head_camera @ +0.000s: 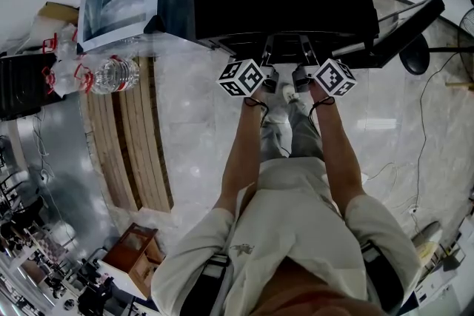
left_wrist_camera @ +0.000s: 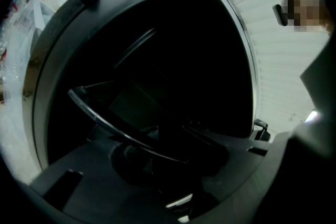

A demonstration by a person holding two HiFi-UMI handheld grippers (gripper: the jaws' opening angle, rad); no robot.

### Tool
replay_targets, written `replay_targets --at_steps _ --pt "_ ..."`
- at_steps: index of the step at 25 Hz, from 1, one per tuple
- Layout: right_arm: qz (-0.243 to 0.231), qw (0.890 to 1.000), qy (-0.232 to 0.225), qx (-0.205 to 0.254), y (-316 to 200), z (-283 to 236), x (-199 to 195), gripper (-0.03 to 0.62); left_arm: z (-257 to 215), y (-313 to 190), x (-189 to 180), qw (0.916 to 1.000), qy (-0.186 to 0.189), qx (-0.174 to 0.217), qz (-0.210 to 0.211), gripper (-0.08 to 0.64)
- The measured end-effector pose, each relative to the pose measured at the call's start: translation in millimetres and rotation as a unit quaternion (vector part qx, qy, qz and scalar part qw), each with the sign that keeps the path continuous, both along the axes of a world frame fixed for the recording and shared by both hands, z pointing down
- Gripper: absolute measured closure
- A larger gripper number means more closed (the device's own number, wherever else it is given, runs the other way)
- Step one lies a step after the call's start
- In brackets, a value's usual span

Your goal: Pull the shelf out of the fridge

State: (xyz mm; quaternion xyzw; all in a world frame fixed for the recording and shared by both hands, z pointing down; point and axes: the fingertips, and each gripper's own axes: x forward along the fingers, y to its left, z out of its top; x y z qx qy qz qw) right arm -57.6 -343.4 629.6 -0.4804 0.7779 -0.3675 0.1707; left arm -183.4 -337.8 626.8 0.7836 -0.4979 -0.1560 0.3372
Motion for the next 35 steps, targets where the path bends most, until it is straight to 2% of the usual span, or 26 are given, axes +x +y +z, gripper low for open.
replay_targets --at_steps 18,35 --pt "0.006 1.0 0.007 -0.01 28.5 -13.7 -1.2 0.472 -7.8 26.6 -0.2 0.9996 0.017 -0.011 0.019 0.411" --pt "0.034 0.999 0.02 -0.014 84.6 -17.3 0.6 0.476 -11.5 76.6 -0.6 0.998 0.032 -0.012 0.053 0.411"
